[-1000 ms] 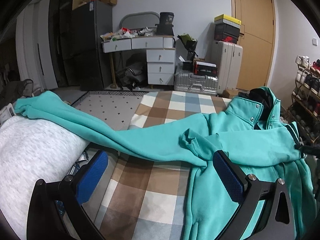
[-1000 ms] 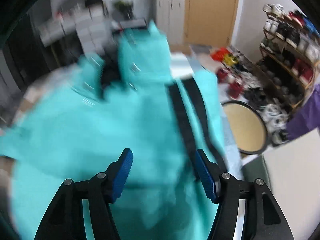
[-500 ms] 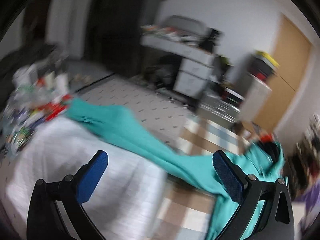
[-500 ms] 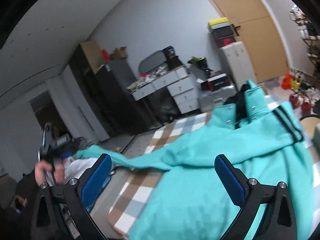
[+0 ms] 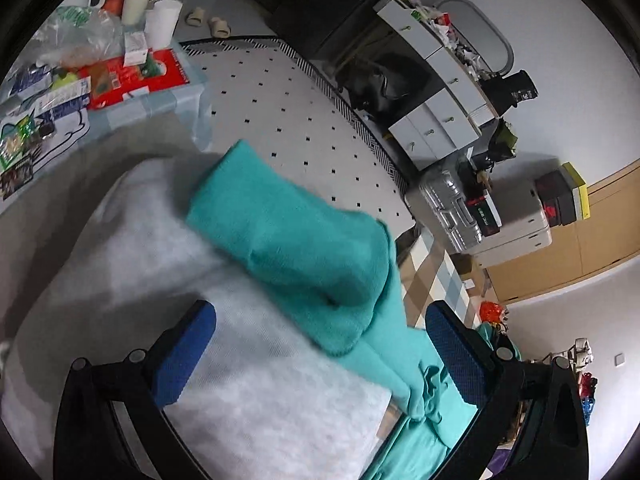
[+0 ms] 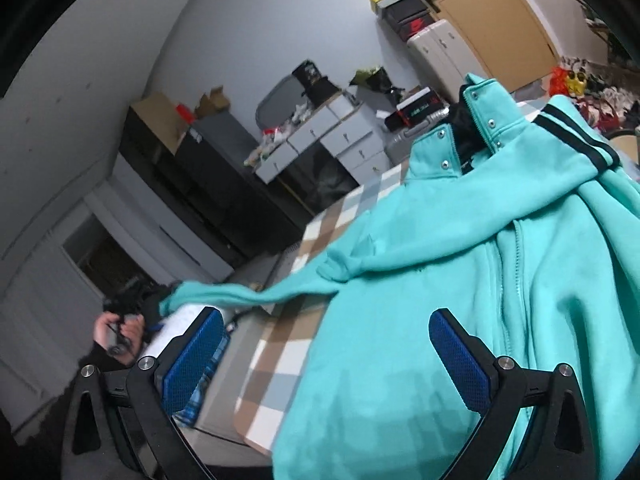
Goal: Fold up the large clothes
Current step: 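Grasp the other sleeve cuff with the left tool and lift it, then lay the held sleeve across the hoodie body and open the left tool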
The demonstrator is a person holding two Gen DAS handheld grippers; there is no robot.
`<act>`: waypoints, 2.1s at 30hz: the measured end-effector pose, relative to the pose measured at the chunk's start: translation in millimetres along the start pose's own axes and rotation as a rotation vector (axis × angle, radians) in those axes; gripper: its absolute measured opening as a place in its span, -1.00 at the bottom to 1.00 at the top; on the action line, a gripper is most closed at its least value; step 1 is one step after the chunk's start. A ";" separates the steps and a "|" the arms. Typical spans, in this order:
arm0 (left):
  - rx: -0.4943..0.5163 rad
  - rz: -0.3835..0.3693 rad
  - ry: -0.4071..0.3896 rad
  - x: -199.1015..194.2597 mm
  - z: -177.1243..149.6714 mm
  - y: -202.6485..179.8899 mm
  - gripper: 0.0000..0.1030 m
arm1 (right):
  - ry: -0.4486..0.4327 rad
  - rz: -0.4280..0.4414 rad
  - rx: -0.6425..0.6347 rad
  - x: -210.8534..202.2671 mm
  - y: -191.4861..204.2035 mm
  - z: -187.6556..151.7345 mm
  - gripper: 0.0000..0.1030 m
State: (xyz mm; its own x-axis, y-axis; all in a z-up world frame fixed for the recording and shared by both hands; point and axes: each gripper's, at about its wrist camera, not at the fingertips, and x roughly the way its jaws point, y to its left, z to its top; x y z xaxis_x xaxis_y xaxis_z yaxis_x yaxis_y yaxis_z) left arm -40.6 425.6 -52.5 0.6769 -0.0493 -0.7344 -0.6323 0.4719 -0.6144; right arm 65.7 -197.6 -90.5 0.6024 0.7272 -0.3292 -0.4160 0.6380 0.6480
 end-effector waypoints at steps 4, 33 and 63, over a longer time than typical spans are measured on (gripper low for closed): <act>0.074 0.150 0.011 17.0 17.4 -3.3 0.39 | -0.018 -0.018 -0.007 -3.4 -1.7 0.4 1.00; 0.580 -0.253 -0.271 -106.5 -40.8 -249.0 -0.88 | -0.082 -0.134 0.034 -23.8 -13.7 11.5 1.00; 1.195 -0.313 0.721 248.0 -509.7 -456.7 -0.62 | -0.314 -0.636 0.361 -140.8 -140.8 29.8 1.00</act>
State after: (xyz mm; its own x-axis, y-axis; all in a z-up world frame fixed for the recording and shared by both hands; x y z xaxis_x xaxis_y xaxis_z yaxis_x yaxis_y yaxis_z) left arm 223.9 -250.9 -101.0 0.1621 -0.5455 -0.8223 0.4407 0.7856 -0.4343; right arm 59.7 -397.4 -114.9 0.8365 0.1112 -0.5366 0.2864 0.7462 0.6010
